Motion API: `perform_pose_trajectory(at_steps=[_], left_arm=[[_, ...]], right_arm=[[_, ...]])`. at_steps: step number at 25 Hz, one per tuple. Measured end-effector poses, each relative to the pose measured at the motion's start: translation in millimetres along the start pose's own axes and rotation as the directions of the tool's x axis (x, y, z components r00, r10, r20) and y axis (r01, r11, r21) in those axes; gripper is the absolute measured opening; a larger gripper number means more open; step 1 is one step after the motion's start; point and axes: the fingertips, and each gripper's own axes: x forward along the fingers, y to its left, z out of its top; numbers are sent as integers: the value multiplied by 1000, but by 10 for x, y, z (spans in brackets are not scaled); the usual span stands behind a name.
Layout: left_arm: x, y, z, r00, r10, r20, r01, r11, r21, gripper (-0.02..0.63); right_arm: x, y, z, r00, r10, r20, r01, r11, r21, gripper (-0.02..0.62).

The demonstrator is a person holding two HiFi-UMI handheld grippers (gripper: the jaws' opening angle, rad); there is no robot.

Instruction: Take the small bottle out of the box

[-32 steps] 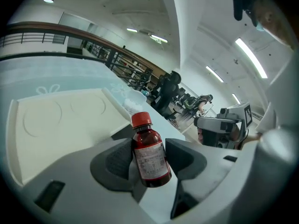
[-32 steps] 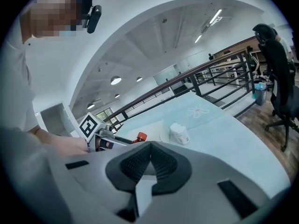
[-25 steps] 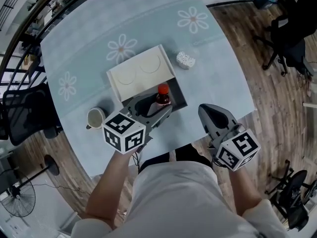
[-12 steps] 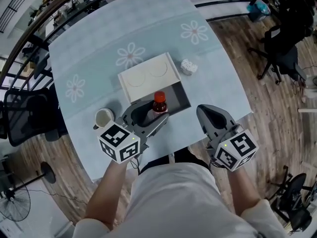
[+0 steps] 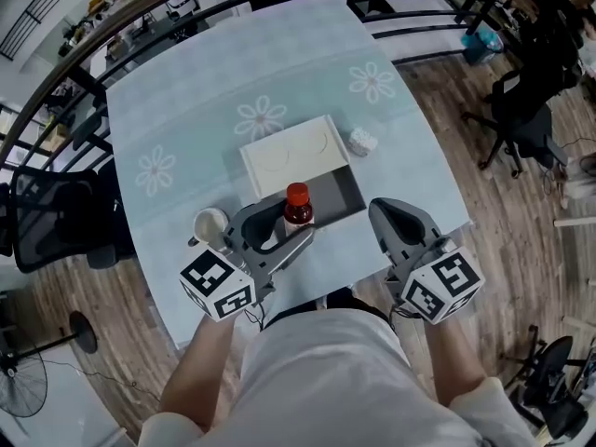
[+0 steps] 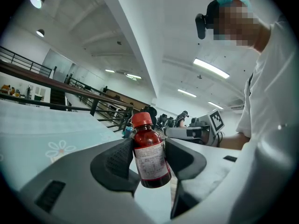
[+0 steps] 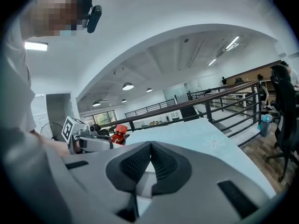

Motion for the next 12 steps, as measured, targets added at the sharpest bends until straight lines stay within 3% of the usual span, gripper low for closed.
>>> perform_pose_trajectory(at_steps=[12], left_arm=[[-398,-112,212,996,-44,77,41,998,41,229]], right_arm=[[3,304,198,999,-3,46,5,999,-36,21]])
